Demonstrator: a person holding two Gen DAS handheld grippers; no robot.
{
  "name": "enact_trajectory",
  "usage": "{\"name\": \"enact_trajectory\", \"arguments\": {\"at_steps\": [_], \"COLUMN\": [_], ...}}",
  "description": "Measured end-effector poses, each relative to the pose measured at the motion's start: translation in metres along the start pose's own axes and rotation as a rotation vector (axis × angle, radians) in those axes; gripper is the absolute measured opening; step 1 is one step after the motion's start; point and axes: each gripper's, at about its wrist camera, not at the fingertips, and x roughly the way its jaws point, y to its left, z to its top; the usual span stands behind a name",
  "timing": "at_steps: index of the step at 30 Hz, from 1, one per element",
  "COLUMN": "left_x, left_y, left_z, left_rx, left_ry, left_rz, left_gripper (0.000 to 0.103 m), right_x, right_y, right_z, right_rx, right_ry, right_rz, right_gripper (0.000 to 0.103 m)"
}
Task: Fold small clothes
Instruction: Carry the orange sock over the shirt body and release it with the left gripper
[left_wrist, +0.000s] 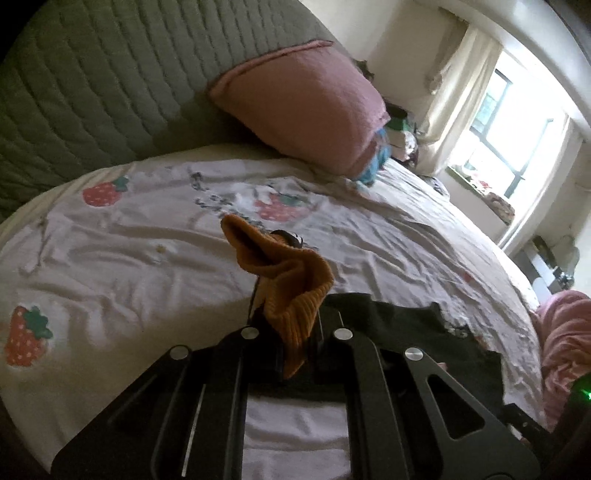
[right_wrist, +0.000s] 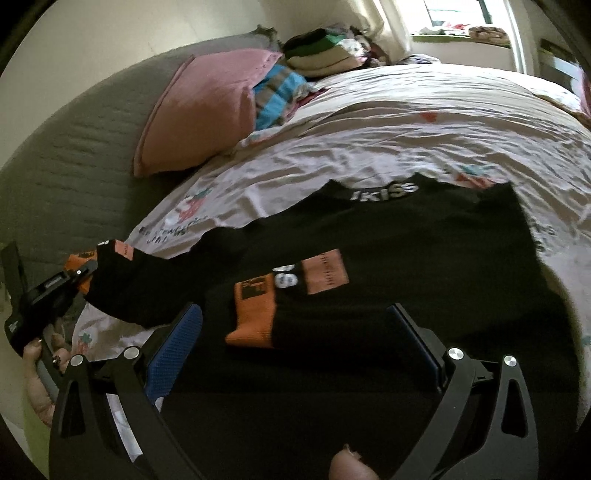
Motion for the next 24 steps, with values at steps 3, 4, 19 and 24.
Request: {"name": "enact_trajectory", "arguments": {"at_steps": [3, 4, 19, 24], "left_x": [-0.004, -0.005, -0.012, -0.010], "left_y": [-0.020, -0.026, -0.115, -0.141], "left_z": [0.000, 0.001, -0.005, -0.010], "left_rx": [0.044, 0.048, 0.170, 0.205], "left_ry": [-0.006, -0.004, 0.043, 0.064], "left_rz": [-0.012, -0.030, -0.138, -0.164], "left_gripper": [0.003, 0.003, 0.003, 0.003], "right_x": [-0.013, -0.015, -0.050, -0.056], "right_y": [-0.016, -0.019, -0.060, -0.071], "right_z": [0.000, -0.001, -0.003, -0.003], "right_rx": [0.029, 0.035, 0.120, 0.144], "right_ry": [-0.017, -0.020, -0.077, -0.087], "right_rz": [-0.017, -0.018, -0.014, -0.012], "right_gripper": [0.099, 0.099, 0.098, 0.099]}}
